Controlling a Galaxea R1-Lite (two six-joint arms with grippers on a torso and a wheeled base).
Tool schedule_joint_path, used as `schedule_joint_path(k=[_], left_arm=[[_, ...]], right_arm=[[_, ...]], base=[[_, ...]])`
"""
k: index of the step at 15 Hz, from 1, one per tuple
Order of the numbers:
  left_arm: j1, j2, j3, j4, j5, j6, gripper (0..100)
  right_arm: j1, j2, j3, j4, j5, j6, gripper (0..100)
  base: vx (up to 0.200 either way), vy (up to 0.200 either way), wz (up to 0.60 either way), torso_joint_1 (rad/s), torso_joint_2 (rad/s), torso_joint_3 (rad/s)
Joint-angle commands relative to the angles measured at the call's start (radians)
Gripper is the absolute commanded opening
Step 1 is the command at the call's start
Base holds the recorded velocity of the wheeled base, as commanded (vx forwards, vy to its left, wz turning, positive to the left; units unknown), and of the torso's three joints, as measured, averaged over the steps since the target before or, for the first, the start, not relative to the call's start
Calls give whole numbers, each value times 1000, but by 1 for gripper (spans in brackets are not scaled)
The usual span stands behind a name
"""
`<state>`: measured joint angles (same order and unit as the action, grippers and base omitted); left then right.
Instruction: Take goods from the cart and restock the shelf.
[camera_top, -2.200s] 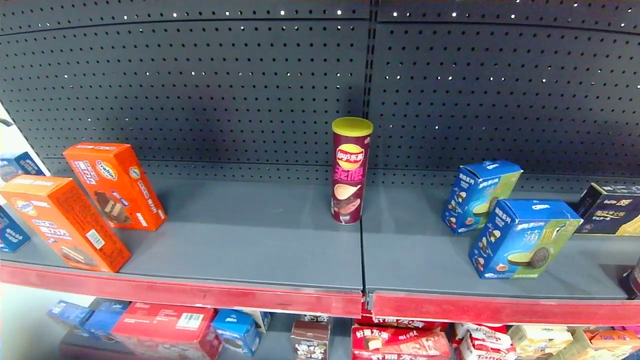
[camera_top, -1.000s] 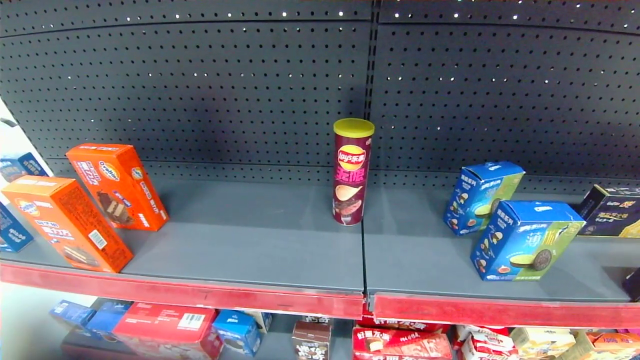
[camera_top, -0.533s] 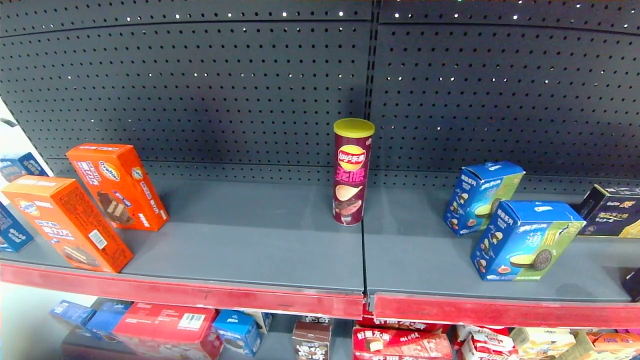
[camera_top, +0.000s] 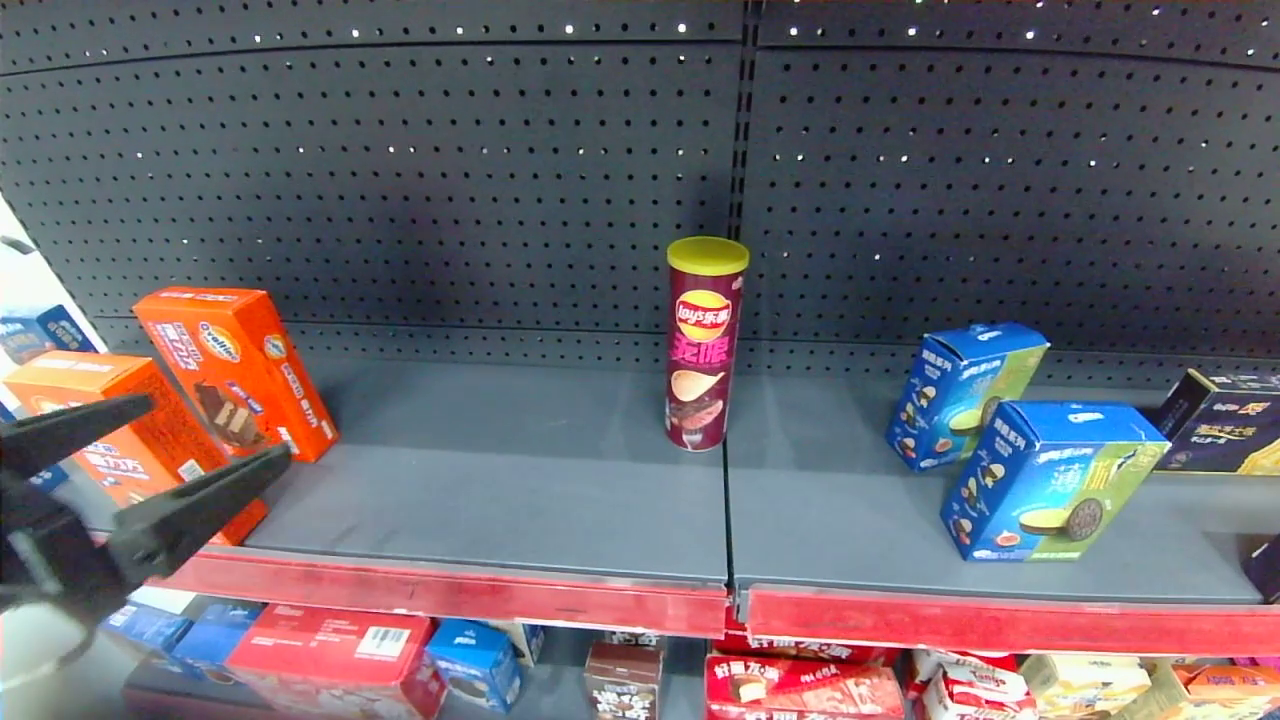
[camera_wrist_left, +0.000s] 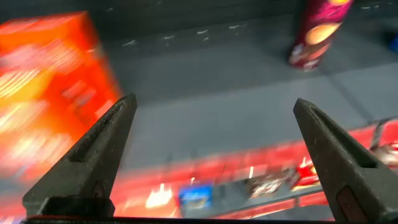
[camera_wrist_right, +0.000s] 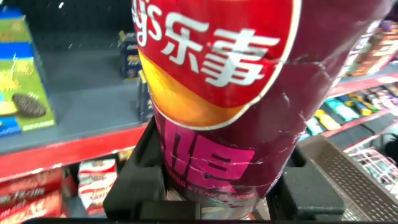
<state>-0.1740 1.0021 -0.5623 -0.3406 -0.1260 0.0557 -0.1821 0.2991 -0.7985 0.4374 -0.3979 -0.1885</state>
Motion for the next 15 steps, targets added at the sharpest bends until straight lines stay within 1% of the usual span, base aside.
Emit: schedule_joint_path(k=[1,2,5,6,7,8,9,10,11,13,14,15], left_arm=[[-122,397,-186,-107,-84,-2,100],[-137,447,-232,-115,-89,-4,100],[-136,596,-330,-149,-89,7,100],[-133,664,-350,-209,-90,4,100],[-131,707,-353,-255,-90,-10,100],[-133,737,-358,-276,-93,-36,100],[-134,754,-363,-290,-104,-54,100],[-139,805,-401,-322,-132,-68,100],[-150,839,-442,-331,-135,-71,100],[-180,886,-522,-334,-133,-114,100],[-182,888,-524,-334,-132,-116,100],[-199,929,-580,-336,-130,-129,100]], right_arm=[[-20,-29,-7,1,-1,0,0],[-30,-29,-5,1,-1,0,0],[-46,-28,2,0,2,-2,0],[-48,-29,10,0,2,-2,0],[-48,-29,15,0,2,-2,0],[-48,-28,16,0,2,-3,0],[-46,-28,16,0,1,-3,0],[-48,-28,24,1,1,-3,0],[-46,-28,36,0,-1,-3,0],[-46,-28,51,0,1,-6,0],[-48,-28,53,0,1,-8,0],[-46,-26,62,0,-1,-9,0]], base=[[0,0,0,0,0,0],[0,0,0,0,0,0],[0,0,0,0,0,0],[0,0,0,0,0,0],[0,0,0,0,0,0],[0,0,0,0,0,0],[0,0,0,0,0,0],[0,0,0,0,0,0],[0,0,0,0,0,0],[0,0,0,0,0,0],[0,0,0,0,0,0],[0,0,0,0,0,0]])
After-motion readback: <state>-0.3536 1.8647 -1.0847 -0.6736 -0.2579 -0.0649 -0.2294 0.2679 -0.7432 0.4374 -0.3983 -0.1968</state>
